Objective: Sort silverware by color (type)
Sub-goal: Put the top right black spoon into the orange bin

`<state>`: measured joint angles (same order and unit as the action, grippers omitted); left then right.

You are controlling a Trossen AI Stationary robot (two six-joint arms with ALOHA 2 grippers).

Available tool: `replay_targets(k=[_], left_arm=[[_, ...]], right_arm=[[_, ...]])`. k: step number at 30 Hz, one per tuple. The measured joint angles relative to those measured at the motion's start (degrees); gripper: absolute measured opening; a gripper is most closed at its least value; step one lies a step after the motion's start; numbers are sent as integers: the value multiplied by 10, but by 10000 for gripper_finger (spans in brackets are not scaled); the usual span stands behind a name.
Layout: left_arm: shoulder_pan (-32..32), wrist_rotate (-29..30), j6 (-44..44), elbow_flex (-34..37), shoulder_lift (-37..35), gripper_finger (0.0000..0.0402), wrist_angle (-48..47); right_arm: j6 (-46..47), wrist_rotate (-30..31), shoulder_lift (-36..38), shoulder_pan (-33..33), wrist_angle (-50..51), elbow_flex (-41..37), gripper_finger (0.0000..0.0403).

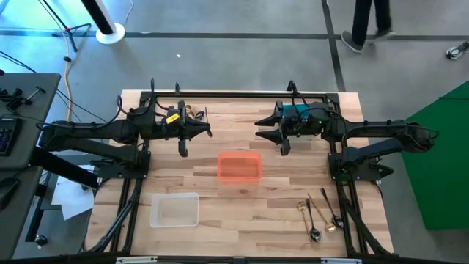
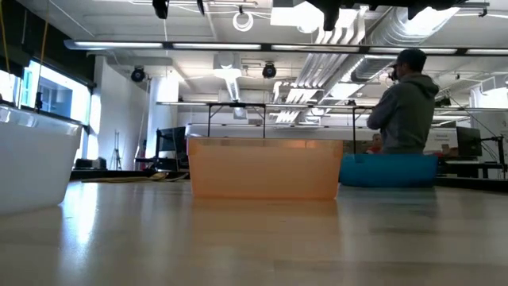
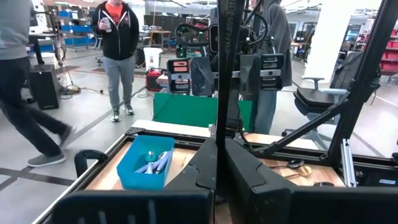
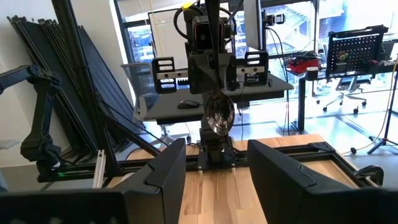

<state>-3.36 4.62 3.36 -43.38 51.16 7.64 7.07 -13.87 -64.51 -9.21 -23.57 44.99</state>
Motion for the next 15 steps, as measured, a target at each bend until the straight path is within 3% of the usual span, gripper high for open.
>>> replay_targets(k=[15], left_arm=[[0, 0, -6, 0, 0, 0, 0]], right_arm=[[0, 0, 0, 0, 2, 0, 158]])
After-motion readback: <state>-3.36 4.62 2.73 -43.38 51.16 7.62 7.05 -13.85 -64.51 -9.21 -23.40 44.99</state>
